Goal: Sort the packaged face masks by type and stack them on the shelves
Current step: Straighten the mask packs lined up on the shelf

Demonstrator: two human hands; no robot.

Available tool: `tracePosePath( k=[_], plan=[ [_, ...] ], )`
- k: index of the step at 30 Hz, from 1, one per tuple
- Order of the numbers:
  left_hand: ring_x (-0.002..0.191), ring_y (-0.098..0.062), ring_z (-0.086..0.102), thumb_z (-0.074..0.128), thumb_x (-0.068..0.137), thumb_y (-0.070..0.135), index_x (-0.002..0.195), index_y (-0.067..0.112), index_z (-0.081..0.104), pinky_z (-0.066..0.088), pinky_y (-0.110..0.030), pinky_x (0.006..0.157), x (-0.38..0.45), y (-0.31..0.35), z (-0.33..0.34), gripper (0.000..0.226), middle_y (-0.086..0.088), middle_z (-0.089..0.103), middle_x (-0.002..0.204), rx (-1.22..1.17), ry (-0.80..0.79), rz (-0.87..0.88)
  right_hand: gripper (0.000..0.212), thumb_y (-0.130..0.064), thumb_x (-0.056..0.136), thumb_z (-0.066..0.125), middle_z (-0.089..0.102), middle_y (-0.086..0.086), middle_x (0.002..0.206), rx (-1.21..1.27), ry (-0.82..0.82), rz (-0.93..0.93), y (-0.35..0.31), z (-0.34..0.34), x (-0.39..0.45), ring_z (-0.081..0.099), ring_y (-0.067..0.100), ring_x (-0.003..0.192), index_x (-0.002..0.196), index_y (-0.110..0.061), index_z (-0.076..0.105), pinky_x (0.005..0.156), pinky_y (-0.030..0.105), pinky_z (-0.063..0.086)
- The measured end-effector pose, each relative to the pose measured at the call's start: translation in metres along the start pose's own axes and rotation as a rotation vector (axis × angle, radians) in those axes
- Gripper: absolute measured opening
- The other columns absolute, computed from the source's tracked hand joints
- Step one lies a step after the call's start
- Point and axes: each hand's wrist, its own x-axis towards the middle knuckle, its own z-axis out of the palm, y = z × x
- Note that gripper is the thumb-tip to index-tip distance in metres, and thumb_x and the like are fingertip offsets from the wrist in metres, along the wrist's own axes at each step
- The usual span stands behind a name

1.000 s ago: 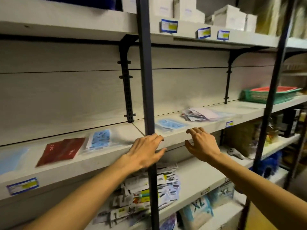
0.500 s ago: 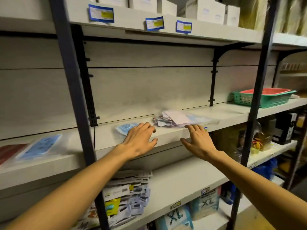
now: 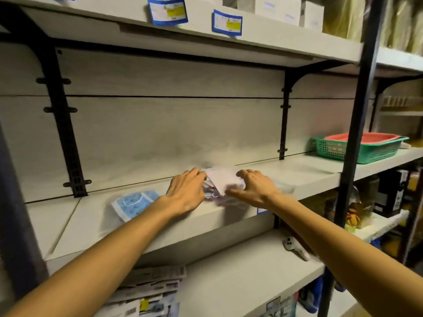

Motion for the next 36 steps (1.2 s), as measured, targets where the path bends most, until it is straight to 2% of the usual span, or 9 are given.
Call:
tracePosePath(
  k=[5, 9, 14, 17, 21, 24, 27, 31, 36],
  plan=[
    [0.118, -0.027, 0.057, 0.051, 0.093, 0.019, 0.129, 0.021, 0.054, 0.047, -0.039, 0.086, 0.054, -0.022, 0.015, 0.036, -0.001, 0.055, 0.133, 0.011, 0.031, -0.049, 0.099, -0.095, 0.063, 0.052, 0.066, 0.008, 0.122, -0.047, -0.132, -0.003, -0.005, 0.012, 0.065, 0.059, 0.03, 0.105, 0.119, -0.014, 0.065, 0.086, 0.038, 0.05],
    [0.111, -0.029, 0.062, 0.052, 0.089, 0.022, 0.131, 0.022, 0.055, 0.047, -0.036, 0.083, 0.087, -0.042, 0.027, 0.042, -0.001, 0.055, 0.137, -0.037, 0.043, -0.095, 0.088, -0.095, 0.058, 0.056, 0.062, 0.005, 0.103, -0.125, -0.215, -0.012, -0.009, 0.027, 0.098, 0.05, 0.024, 0.084, 0.099, -0.018, 0.062, 0.067, 0.032, 0.036],
    [0.105, -0.026, 0.064, 0.052, 0.09, 0.022, 0.13, 0.024, 0.059, 0.044, -0.033, 0.077, 0.113, -0.056, 0.038, 0.041, 0.001, 0.058, 0.136, -0.119, 0.115, -0.143, 0.05, -0.06, 0.074, 0.076, 0.074, 0.005, 0.097, 0.248, -0.328, -0.006, 0.012, 0.014, 0.122, 0.068, 0.023, 0.091, 0.098, -0.015, 0.077, 0.076, 0.038, 0.056],
    [0.098, -0.021, 0.065, 0.053, 0.092, 0.022, 0.128, 0.024, 0.062, 0.044, -0.03, 0.074, 0.123, -0.054, 0.046, 0.038, 0.001, 0.061, 0.135, -0.122, 0.138, -0.14, 0.029, -0.032, 0.085, 0.075, 0.076, 0.009, 0.099, 0.382, -0.352, -0.009, 0.027, 0.005, 0.127, 0.067, 0.021, 0.088, 0.103, -0.01, 0.078, 0.062, 0.027, 0.054],
    [0.099, -0.021, 0.066, 0.052, 0.091, 0.024, 0.125, 0.024, 0.063, 0.049, -0.031, 0.076, 0.137, -0.047, 0.048, 0.036, 0.002, 0.063, 0.134, -0.114, 0.156, -0.137, 0.044, -0.056, 0.075, 0.08, 0.075, 0.0, 0.097, 0.252, -0.357, -0.036, 0.025, 0.003, 0.126, 0.068, 0.018, 0.089, 0.098, -0.018, 0.079, 0.075, 0.034, 0.057],
    [0.102, -0.024, 0.067, 0.052, 0.09, 0.025, 0.122, 0.024, 0.064, 0.052, -0.036, 0.082, 0.148, -0.041, 0.049, 0.034, 0.002, 0.064, 0.132, -0.105, 0.167, -0.161, 0.065, -0.077, 0.064, 0.075, 0.071, 0.001, 0.082, 0.036, -0.27, -0.089, 0.01, 0.012, 0.121, 0.06, 0.02, 0.073, 0.084, -0.016, 0.074, 0.06, 0.032, 0.045],
    [0.099, -0.024, 0.067, 0.052, 0.091, 0.026, 0.119, 0.025, 0.066, 0.05, -0.035, 0.079, 0.158, -0.036, 0.05, 0.031, 0.003, 0.066, 0.128, -0.098, 0.22, -0.177, 0.05, -0.064, 0.072, 0.075, 0.072, 0.003, 0.086, 0.0, -0.192, -0.15, 0.006, 0.019, 0.123, 0.064, 0.022, 0.075, 0.091, -0.018, 0.075, 0.06, 0.029, 0.047],
    [0.098, -0.024, 0.069, 0.053, 0.091, 0.026, 0.118, 0.025, 0.067, 0.051, -0.033, 0.08, 0.171, -0.035, 0.044, 0.03, 0.003, 0.071, 0.122, -0.113, 0.256, -0.245, 0.024, -0.034, 0.081, 0.069, 0.071, 0.004, 0.067, 0.412, -0.292, -0.065, 0.043, -0.009, 0.147, 0.065, 0.018, 0.061, 0.073, -0.012, 0.076, 0.056, 0.027, 0.053],
    [0.102, -0.029, 0.068, 0.055, 0.089, 0.029, 0.117, 0.027, 0.067, 0.047, -0.032, 0.079, 0.19, -0.018, 0.042, 0.031, 0.002, 0.073, 0.116, -0.111, 0.194, -0.313, 0.013, -0.015, 0.083, 0.067, 0.067, 0.004, 0.065, 0.963, -0.202, 0.156, 0.112, -0.023, 0.189, 0.062, 0.013, 0.049, 0.086, -0.005, 0.074, 0.05, 0.026, 0.055]
  ],
)
